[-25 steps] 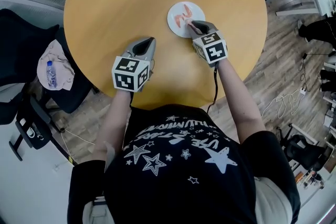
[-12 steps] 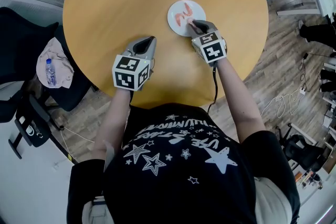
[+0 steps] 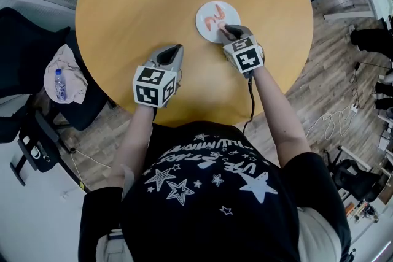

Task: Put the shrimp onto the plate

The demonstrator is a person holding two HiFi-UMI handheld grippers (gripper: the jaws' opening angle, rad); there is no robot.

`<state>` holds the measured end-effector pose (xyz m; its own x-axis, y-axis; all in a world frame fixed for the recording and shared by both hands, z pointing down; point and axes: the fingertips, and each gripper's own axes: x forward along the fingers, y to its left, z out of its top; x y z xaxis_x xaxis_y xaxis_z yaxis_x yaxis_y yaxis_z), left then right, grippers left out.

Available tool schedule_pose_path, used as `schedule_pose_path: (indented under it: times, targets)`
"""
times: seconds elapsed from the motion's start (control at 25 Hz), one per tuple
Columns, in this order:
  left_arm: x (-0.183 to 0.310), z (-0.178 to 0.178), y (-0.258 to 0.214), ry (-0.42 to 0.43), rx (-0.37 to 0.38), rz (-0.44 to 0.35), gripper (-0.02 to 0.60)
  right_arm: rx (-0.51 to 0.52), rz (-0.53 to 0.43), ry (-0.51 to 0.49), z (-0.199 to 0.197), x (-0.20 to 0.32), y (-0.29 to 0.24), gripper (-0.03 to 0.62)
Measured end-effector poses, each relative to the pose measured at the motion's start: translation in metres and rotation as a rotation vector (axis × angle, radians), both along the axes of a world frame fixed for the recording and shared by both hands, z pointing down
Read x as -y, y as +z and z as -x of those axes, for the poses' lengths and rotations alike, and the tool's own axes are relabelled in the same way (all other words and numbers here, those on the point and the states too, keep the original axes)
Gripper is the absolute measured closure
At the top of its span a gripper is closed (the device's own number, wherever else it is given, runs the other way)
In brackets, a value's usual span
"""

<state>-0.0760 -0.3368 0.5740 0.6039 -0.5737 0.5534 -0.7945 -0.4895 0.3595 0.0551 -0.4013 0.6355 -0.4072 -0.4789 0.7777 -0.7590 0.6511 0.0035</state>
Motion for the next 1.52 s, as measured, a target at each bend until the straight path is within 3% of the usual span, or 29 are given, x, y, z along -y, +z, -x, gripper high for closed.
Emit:
schedule_pose_path:
  times: [0.44, 0.72, 1.52]
  targets:
    - [-0.007, 0.004, -0.009, -0.005, 0.008, -0.025, 0.580, 0.003, -0.009, 0.026, -0.002, -0.008, -0.008, 0.497]
    - [-0.020, -0.001, -0.022, -0.007, 0.011, -0.054, 0.580, 0.073, -0.030, 0.091, -0.009, -0.017, -0.029, 0.497]
    - [-0.089, -0.010, -0.083, -0.045, 0.012, -0.186, 0.580, 0.213, -0.223, 0.163, -0.028, -0.093, -0.122, 0.517]
